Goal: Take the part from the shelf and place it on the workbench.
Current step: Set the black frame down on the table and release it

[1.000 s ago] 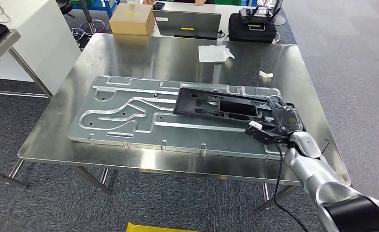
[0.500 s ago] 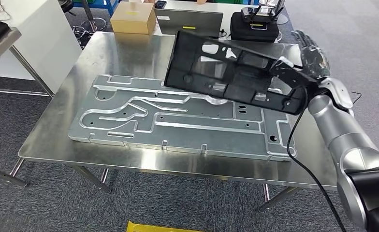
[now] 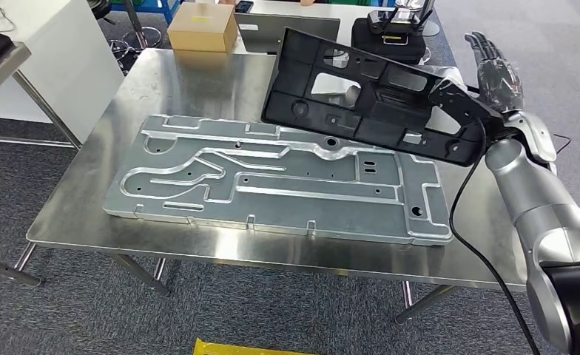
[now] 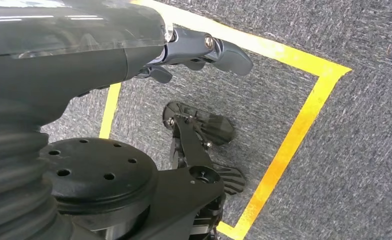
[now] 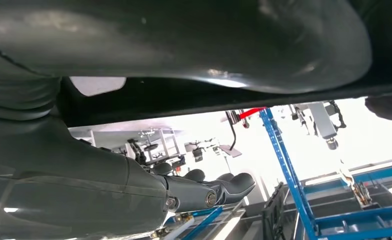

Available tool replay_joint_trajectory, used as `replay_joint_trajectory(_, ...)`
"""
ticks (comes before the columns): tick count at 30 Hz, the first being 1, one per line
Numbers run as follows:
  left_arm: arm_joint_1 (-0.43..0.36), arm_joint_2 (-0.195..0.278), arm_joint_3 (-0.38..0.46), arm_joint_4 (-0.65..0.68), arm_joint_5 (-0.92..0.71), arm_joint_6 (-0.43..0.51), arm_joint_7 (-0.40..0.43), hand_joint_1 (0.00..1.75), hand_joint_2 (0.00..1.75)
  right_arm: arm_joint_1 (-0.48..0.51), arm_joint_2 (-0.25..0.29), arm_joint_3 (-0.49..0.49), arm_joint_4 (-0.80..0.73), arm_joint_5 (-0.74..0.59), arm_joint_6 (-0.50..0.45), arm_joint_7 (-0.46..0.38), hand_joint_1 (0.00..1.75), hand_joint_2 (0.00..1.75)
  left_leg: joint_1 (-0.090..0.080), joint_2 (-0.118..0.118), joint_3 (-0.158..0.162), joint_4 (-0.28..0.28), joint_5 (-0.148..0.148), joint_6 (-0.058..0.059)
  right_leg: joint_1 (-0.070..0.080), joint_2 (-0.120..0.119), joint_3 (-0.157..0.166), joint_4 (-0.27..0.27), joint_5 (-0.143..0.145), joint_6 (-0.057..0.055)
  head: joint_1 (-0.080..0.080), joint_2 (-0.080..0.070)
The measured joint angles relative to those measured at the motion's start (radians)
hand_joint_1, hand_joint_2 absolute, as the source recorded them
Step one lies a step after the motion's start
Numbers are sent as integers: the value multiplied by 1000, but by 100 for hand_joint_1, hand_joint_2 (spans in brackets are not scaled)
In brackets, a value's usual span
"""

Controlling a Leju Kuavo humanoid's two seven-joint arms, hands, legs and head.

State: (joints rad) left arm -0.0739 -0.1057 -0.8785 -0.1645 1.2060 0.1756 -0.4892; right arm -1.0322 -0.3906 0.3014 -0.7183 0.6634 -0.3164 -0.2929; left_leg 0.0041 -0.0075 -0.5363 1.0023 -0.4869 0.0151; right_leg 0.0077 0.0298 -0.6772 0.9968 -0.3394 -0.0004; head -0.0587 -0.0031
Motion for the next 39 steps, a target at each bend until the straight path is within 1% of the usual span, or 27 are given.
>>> replay_joint_trajectory(8,0,0,0,0,10,-4,-7,0,175,61,0,0,-8,-2,-20,-8,0,0,0,0,0,0,0,0,0,0,0,0,0,0,0,0)
replay_joint_trajectory(10,0,0,0,0,15,-5,-2,0,175,79,0,0,-10,15,-32,-6,0,0,0,0,0,0,0,0,0,0,0,0,0,0,0,0)
replay_joint_trajectory(12,0,0,0,0,20,-7,5,0,175,101,0,2,-11,70,-75,5,0,0,0,0,0,0,0,0,0,0,0,0,0,0,0,0)
replay_joint_trajectory(16,0,-1,0,0,26,-8,13,0,175,165,5,35,-19,277,-200,67,0,0,1,0,-1,0,0,0,0,-1,0,0,-1,-1,0,0)
replay_joint_trajectory(18,0,-1,0,0,28,-9,14,0,175,196,12,59,-18,347,-231,90,0,0,1,0,-1,0,0,0,0,0,0,0,-1,-1,0,0)
replay_joint_trajectory(19,0,-2,0,0,29,-9,14,0,175,207,17,68,-18,361,-236,95,0,0,1,0,-1,0,0,0,0,0,0,0,-1,-1,0,0)
replay_joint_trajectory(25,1,-2,0,0,34,-8,16,0,175,225,41,93,-14,375,-244,96,0,0,1,0,-1,0,-1,-1,1,0,0,0,-1,0,0,0)
replay_joint_trajectory(34,9,-2,6,0,49,11,9,0,175,222,77,105,15,350,-234,50,0,0,1,2,1,0,-1,-1,1,2,1,0,-1,-1,0,0)
replay_joint_trajectory(39,17,-4,11,0,51,9,9,0,175,231,82,108,35,333,-236,30,0,0,1,1,1,0,-1,-1,1,1,1,0,-1,-1,0,0)
